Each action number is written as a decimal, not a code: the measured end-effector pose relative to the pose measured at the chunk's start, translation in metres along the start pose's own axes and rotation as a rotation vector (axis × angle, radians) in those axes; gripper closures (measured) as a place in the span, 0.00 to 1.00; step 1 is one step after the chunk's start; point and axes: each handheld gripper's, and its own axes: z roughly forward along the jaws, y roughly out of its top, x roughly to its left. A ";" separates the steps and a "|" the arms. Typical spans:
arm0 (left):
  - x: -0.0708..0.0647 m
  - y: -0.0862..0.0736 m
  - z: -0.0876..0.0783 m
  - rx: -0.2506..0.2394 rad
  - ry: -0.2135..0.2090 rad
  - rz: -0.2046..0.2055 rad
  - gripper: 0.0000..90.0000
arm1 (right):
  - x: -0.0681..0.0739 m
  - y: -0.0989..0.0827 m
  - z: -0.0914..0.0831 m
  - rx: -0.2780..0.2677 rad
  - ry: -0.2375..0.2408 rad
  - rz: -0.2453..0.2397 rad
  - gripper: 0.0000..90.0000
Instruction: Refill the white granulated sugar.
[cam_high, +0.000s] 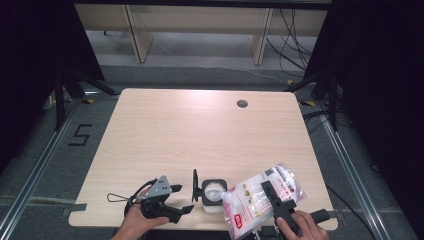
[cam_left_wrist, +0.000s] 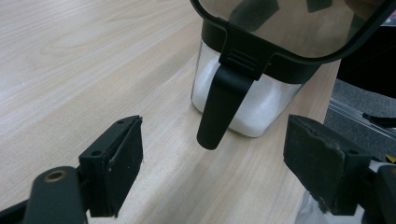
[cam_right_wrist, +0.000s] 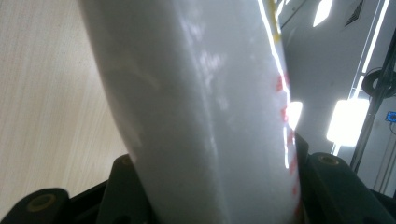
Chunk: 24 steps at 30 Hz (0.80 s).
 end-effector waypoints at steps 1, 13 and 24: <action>0.001 0.000 0.000 0.011 0.003 0.014 0.22 | 0.000 0.000 0.000 -0.003 -0.004 0.005 0.59; 0.000 0.000 0.001 0.003 0.000 -0.011 0.22 | 0.001 0.000 0.001 -0.007 -0.006 0.025 0.60; 0.000 0.000 0.002 -0.003 -0.008 -0.013 0.22 | 0.005 -0.002 0.002 -0.004 0.003 0.064 0.60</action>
